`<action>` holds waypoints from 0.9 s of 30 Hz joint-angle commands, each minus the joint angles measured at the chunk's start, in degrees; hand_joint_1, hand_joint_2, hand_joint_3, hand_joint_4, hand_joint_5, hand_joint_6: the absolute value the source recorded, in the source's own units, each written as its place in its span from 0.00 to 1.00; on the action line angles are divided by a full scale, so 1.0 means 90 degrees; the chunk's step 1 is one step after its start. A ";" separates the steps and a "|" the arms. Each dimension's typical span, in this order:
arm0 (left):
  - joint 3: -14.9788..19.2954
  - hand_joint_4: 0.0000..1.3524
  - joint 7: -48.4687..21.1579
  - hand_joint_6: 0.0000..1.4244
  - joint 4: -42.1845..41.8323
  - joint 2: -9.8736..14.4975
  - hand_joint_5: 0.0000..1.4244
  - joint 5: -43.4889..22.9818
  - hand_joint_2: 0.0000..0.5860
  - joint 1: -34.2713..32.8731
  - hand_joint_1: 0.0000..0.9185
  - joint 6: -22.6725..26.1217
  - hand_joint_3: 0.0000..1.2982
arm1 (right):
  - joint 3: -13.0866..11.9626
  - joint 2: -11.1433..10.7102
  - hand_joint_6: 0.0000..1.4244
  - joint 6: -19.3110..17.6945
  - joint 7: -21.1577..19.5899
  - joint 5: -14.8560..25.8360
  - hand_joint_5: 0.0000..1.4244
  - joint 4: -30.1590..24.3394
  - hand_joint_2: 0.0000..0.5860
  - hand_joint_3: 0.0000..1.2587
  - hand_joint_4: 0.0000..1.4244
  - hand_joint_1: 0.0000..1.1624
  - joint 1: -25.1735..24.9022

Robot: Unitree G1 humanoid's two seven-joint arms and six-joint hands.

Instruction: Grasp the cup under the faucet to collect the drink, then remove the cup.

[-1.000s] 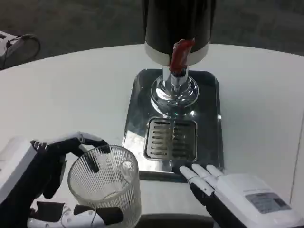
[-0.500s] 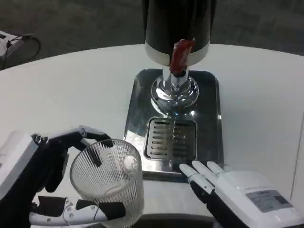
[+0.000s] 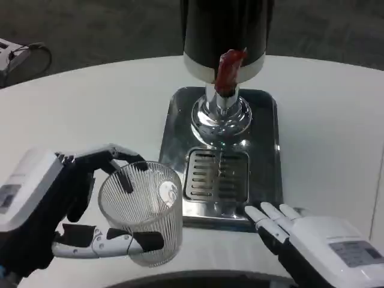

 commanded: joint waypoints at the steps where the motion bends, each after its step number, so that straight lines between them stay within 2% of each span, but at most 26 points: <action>1: -0.0153 0.81 0.0176 1.00 0.0356 0.0050 0.94 0.0182 0.00 -0.0415 0.51 0.0061 0.80 | -0.0152 -0.0023 0.00 -0.0038 0.0034 0.0146 0.00 -0.0105 0.77 0.05 0.00 0.26 0.0075; 4: -0.0341 0.81 0.0281 1.00 0.0935 0.0137 0.94 0.0503 0.00 -0.0946 0.51 0.0080 0.80 | -0.0175 -0.0036 0.00 -0.0087 -0.0001 0.0182 0.00 -0.0141 0.77 0.05 0.00 0.26 0.0113; 8: -0.0482 0.81 0.0408 1.00 0.1597 0.0195 0.94 0.0643 0.00 -0.1472 0.51 0.0221 0.80 | -0.0239 -0.0047 0.00 -0.0071 0.0017 0.0228 0.00 -0.0152 0.77 0.05 0.00 0.26 0.0199; 19: -0.0998 0.81 0.0960 1.00 0.3249 0.0439 0.94 0.1031 0.00 -0.2943 0.51 0.0166 0.80 | -0.0292 -0.0003 0.00 0.0027 0.0069 0.0351 0.00 -0.0132 0.77 0.06 0.00 0.26 0.0218; 27: -0.1626 0.81 0.1320 1.00 0.4332 0.0186 0.94 0.1288 0.00 -0.4270 0.51 0.0541 0.80 | -0.0526 -0.0093 0.01 0.0041 0.0074 0.0515 0.00 -0.0233 0.77 0.06 0.00 0.26 0.0303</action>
